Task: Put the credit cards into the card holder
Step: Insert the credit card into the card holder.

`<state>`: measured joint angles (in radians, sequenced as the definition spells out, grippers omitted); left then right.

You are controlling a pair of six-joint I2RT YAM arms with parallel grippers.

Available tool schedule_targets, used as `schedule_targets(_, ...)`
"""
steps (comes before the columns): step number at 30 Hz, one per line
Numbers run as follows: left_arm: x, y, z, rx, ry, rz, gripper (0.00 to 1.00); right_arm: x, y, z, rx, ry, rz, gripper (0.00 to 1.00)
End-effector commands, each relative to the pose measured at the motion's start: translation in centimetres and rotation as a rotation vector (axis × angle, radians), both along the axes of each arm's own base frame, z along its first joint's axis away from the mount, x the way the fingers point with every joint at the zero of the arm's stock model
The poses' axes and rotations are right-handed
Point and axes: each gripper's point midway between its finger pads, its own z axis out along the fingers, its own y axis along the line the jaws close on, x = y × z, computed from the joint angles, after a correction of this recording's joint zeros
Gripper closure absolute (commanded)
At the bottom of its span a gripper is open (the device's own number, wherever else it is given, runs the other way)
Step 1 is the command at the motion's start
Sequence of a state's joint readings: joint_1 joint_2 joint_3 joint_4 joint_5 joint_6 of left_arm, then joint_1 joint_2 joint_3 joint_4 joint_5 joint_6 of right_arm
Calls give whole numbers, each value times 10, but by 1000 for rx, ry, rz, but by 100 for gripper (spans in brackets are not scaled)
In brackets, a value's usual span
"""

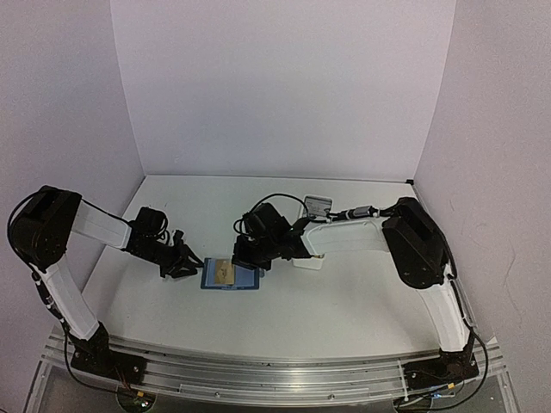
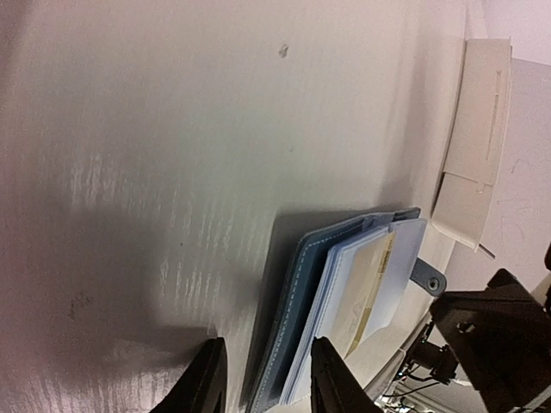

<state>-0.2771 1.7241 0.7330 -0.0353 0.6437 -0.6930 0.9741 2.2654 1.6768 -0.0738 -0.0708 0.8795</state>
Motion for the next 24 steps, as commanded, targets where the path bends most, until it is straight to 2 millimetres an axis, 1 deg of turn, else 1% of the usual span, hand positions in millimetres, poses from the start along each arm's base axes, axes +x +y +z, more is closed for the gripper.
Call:
schedule_targets(1,-12,3,-10,67,47,15,69,4,-3,-27,-89,18,-14,100)
schedule_targets(4,-16,-2,-15,78,46,8,76,8,-14,-33,-156,7,-46,100)
schedule_targets(6,-17,-6,-17,79,45,0,79,9,-16,-33,-168,-1,-49,100)
schedule_targets(9,-16,-3,-24,104,51,22,83,8,-12,-33,-171,-3,-35,100)
schedule_targets(11,-18,2,-32,126,63,41,86,3,-10,-44,-177,24,-22,100)
schedule_targets(13,-18,1,-33,127,62,41,90,-3,-7,-51,-173,49,-4,100)
schedule_targets(18,-18,-1,-37,132,52,36,92,-11,2,-60,-167,71,29,100)
schedule_targets(22,-18,-8,-35,120,36,24,94,-11,3,-58,-164,69,31,100)
schedule_targets(24,-21,-12,-37,121,42,13,95,-10,9,-51,-151,57,34,100)
